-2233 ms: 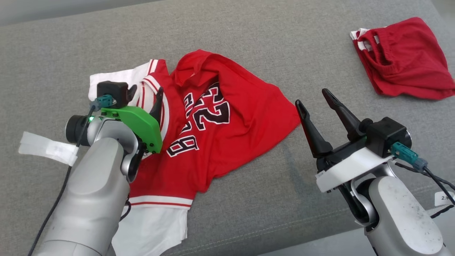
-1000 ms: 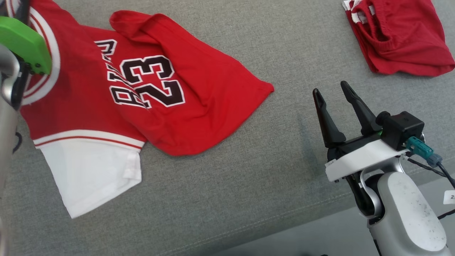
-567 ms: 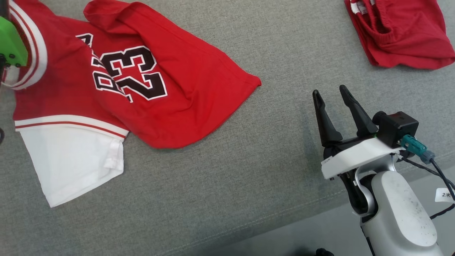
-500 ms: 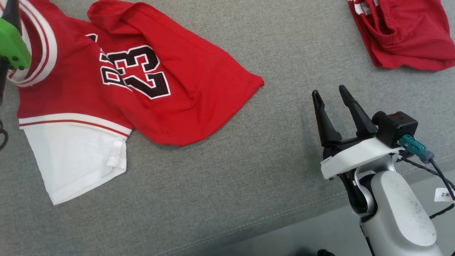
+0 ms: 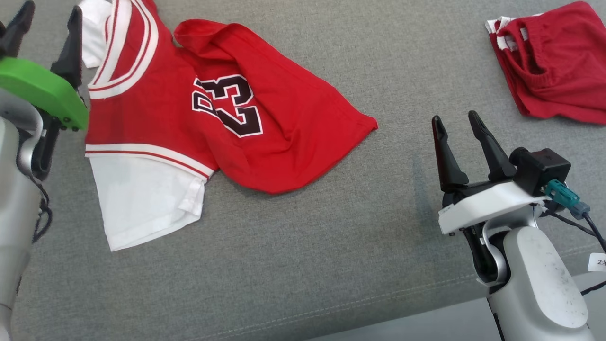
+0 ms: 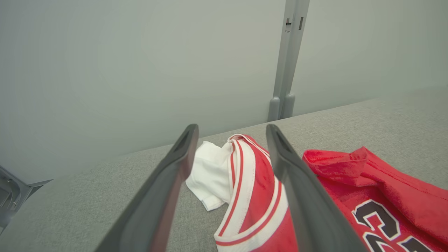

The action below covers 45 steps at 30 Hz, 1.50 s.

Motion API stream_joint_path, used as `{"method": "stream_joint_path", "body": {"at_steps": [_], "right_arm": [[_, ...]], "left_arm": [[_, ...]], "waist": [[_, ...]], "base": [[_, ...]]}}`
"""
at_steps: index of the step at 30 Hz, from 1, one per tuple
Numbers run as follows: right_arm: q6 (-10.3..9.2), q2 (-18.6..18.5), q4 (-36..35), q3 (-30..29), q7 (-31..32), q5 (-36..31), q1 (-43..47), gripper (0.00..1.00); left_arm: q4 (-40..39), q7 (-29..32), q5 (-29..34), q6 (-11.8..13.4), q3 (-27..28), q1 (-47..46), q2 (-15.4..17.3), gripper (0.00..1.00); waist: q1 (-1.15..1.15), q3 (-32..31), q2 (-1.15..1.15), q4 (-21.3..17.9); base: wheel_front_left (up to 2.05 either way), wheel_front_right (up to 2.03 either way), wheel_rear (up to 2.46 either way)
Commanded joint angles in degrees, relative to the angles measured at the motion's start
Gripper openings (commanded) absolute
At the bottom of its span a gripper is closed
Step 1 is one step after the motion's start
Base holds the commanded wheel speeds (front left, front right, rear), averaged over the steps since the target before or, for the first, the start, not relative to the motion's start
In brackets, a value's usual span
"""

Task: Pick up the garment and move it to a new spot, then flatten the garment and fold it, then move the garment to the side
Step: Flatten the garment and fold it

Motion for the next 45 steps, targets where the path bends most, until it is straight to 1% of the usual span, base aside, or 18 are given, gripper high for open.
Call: {"method": "stream_joint_path", "body": {"at_steps": [1,4,7,12,14,15,16,21,24,27,30,34,40,45], "right_arm": [[0.00,0.2,0.2,-0.8,-0.1,-0.7,1.2,1.00],[0.00,0.6,0.0,-2.0,0.4,-1.1,2.2,1.00],[0.00,0.8,-0.3,-3.6,0.8,-1.9,3.5,1.00],[0.00,1.1,-1.6,-5.5,1.7,-3.2,6.0,1.00],[0.00,1.1,-2.3,-5.9,2.0,-3.1,7.1,1.00],[0.00,1.1,-2.9,-6.0,2.3,-2.5,8.3,1.00],[0.00,1.1,-2.9,-6.0,2.3,-2.5,8.3,1.00],[0.00,1.1,-4.3,-6.0,2.8,-2.2,11.0,1.00],[0.00,1.1,-5.1,-6.0,2.9,-2.1,12.5,1.00],[0.00,1.1,-5.9,-6.8,2.8,-1.9,14.4,1.00],[0.00,1.1,-6.7,-7.3,2.8,-1.7,16.2,1.00],[0.00,1.1,-7.3,-7.2,2.9,-0.9,17.9,1.00],[0.00,1.1,-6.2,-5.4,2.8,-0.1,19.0,1.00],[0.00,1.1,-4.7,-4.3,2.1,0.2,19.3,1.00]], "left_arm": [[-1.5,-0.8,-1.1,0.4,0.4,2.9,-0.2,1.00],[-6.1,-2.1,-1.1,1.8,0.2,8.2,-0.1,1.00],[-11.5,-3.5,-2.1,3.9,0.5,14.3,-0.4,1.00],[-21.5,-4.4,-4.2,8.7,0.9,26.2,-1.2,1.00],[-25.4,-4.9,-4.5,11.1,1.2,31.0,-1.2,1.00],[-29.3,-5.3,-5.0,13.4,1.6,35.8,-1.5,1.00],[-29.3,-5.3,-5.0,13.4,1.6,35.8,-1.5,1.00],[-37.1,-6.4,-4.2,18.7,3.3,46.1,-1.6,1.00],[-40.2,-6.6,-3.4,21.2,4.0,50.7,-1.8,1.00],[-42.3,-6.8,-2.3,23.0,4.7,54.3,-2.2,1.00],[-43.9,-6.9,-1.1,24.1,4.9,57.3,-2.7,1.00],[-45.3,-6.8,-0.2,24.6,5.4,59.9,-2.9,1.00],[-45.8,-6.9,0.2,24.2,6.4,61.9,-2.8,1.00],[-45.2,-6.9,-0.2,23.7,6.7,63.0,-3.3,1.00]], "waist": [[0.00,-4.2,0.00,3.3],[0.00,-7.0,0.00,4.7],[0.00,-9.8,0.00,5.9],[0.00,-13.6,0.00,7.4],[0.00,-14.8,0.00,7.8],[0.00,-15.9,0.00,8.1],[0.00,-15.9,0.00,8.1],[0.00,-18.0,0.00,8.3],[0.00,-19.1,0.00,8.6],[0.00,-20.0,0.00,9.1],[0.00,-20.9,0.00,9.3],[0.00,-21.5,0.00,9.3],[0.00,-22.5,0.00,9.0],[0.00,-23.5,0.00,8.7]], "base": [[0.00,0.00,0.00],[0.00,0.00,0.00],[0.00,0.00,0.00],[0.00,0.00,0.00],[0.00,0.00,0.00],[0.00,0.00,0.00],[0.00,0.00,0.00],[0.00,0.00,0.00],[0.00,0.00,0.00],[0.00,0.00,0.00],[0.00,0.00,0.00],[0.00,0.00,0.00],[0.00,0.00,0.00],[0.00,0.00,0.00]]}}
